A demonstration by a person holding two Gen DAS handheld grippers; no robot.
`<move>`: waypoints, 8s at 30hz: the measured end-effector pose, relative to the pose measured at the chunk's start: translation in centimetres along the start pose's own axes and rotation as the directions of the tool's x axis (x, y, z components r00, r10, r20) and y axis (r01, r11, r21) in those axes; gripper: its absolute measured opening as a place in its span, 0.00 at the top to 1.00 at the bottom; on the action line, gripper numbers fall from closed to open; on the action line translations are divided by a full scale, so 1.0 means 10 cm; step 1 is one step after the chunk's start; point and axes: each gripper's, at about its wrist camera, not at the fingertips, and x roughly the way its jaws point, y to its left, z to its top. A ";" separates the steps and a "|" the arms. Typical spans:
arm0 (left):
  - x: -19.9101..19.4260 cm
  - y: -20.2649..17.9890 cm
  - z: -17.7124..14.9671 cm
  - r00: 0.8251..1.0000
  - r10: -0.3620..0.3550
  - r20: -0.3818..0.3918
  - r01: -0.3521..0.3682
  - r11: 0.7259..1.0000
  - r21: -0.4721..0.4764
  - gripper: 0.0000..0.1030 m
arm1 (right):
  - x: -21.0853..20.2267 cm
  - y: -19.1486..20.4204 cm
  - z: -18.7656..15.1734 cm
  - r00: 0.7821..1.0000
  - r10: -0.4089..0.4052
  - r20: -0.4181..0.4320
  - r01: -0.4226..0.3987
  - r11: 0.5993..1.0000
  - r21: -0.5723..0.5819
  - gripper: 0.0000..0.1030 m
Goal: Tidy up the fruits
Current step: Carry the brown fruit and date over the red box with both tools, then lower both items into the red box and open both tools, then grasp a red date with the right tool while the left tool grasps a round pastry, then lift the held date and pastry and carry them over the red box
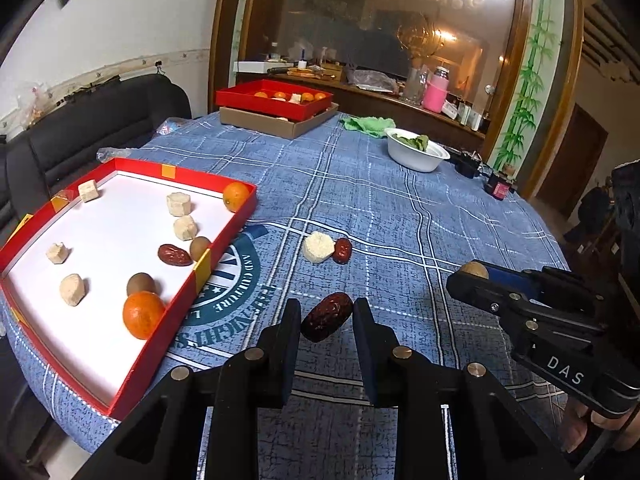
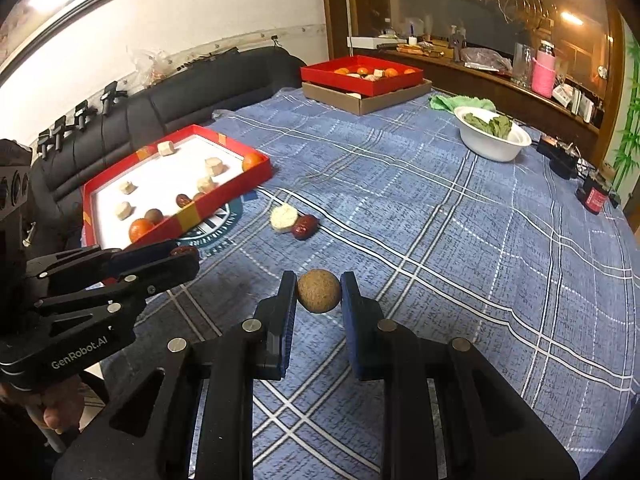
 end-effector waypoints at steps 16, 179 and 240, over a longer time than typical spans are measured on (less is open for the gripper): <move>-0.12 0.25 0.08 0.998 0.045 0.037 -0.043 0.997 -0.059 0.75 | 0.08 0.20 0.15 1.000 0.024 0.003 -0.024 0.999 -0.038 0.80; 0.24 -0.09 0.06 0.989 0.139 -0.055 -0.142 0.989 -0.045 0.73 | 0.15 -0.16 -0.09 0.999 -0.030 -0.027 0.032 0.996 0.078 0.78; -0.38 1.87 0.36 0.933 0.358 0.023 -0.323 0.867 -0.380 0.73 | 1.24 1.87 1.05 0.969 -0.130 -0.211 -0.009 0.831 -0.556 0.77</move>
